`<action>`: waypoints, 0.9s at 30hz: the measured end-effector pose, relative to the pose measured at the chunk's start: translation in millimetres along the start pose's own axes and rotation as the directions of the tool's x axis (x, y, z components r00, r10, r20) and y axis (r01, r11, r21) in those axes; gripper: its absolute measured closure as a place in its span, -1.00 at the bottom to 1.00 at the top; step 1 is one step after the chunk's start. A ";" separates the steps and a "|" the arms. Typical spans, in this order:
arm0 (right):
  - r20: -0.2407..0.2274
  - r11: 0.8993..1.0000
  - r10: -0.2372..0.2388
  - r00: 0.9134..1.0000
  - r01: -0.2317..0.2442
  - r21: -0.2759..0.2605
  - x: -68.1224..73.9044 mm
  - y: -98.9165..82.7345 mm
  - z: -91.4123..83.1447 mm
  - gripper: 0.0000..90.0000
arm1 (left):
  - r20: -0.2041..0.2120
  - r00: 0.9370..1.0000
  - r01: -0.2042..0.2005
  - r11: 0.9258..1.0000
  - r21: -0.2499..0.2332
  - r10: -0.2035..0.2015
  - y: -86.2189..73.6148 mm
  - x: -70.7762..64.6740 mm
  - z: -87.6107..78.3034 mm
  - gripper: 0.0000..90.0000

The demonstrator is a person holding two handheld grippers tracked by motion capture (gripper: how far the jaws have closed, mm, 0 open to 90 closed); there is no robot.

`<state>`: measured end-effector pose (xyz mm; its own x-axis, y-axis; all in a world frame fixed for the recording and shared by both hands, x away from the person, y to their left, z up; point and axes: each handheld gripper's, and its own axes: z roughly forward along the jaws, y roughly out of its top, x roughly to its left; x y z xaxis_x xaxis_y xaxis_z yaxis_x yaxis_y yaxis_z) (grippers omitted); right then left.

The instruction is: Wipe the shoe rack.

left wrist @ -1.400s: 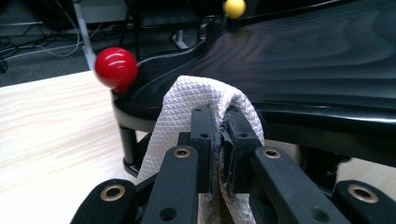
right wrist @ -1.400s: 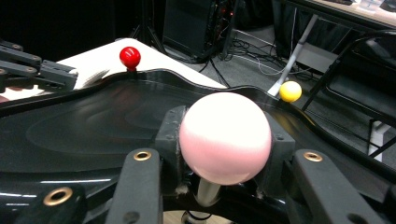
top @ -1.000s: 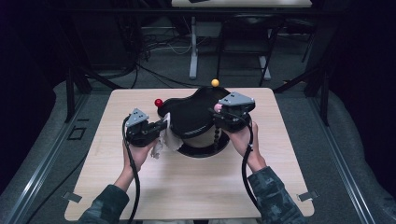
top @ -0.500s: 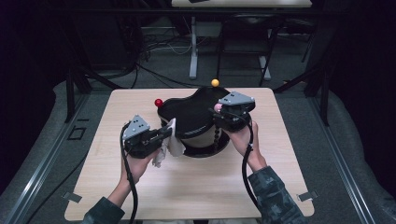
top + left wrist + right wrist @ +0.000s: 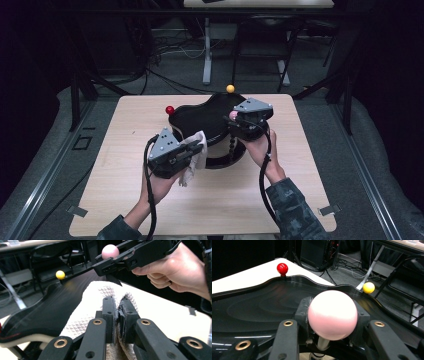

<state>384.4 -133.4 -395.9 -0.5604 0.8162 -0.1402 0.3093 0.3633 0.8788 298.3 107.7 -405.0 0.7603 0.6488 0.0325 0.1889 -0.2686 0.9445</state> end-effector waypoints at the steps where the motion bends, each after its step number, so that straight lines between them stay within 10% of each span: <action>1: 0.000 1.000 0.000 1.000 0.000 0.000 0.0 0.0 0.0 0.33 | -0.003 1.000 0.000 1.000 -0.004 0.000 0.3 -0.1 0.1 0.86; 27: 0.003 1.000 -0.002 1.000 0.002 0.001 -0.3 -0.4 -0.4 0.33 | -0.185 0.980 0.082 0.995 0.058 -0.070 -28.9 60.9 11.6 0.87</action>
<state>384.2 -133.9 -396.0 -0.5584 0.8171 -0.1435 0.3089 0.3653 0.8781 346.4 146.7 -434.1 0.6171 0.7864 0.0264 0.2858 -0.2553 0.9237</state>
